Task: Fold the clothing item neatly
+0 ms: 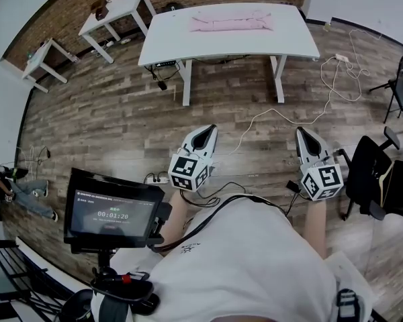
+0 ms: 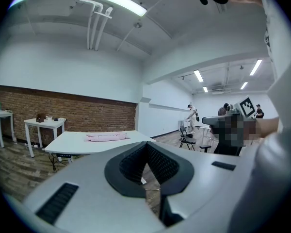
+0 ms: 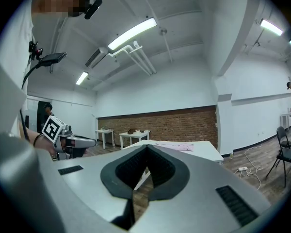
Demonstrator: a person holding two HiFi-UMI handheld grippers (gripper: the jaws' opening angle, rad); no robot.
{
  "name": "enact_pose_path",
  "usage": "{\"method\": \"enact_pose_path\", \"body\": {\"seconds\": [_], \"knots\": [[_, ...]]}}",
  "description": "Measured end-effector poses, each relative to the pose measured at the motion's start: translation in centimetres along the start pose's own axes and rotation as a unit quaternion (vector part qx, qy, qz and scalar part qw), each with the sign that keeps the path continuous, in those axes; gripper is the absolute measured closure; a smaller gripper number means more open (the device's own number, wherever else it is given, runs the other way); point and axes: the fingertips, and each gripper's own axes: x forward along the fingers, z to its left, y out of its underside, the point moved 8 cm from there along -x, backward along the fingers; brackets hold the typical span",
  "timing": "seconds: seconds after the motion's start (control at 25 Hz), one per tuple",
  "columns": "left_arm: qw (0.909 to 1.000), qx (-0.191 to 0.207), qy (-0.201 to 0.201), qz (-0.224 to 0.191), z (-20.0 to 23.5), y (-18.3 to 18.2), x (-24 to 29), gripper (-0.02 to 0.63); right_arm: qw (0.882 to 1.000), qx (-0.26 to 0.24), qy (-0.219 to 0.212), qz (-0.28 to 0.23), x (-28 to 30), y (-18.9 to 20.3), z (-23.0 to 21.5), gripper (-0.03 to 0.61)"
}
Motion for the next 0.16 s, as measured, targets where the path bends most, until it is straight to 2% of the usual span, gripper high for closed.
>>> {"method": "enact_pose_path", "body": {"seconds": [0.16], "knots": [[1.0, 0.001, 0.002, -0.001, -0.07, 0.08, -0.04, 0.612, 1.0, -0.002, -0.002, 0.0, -0.08, 0.0, 0.03, 0.574]]}}
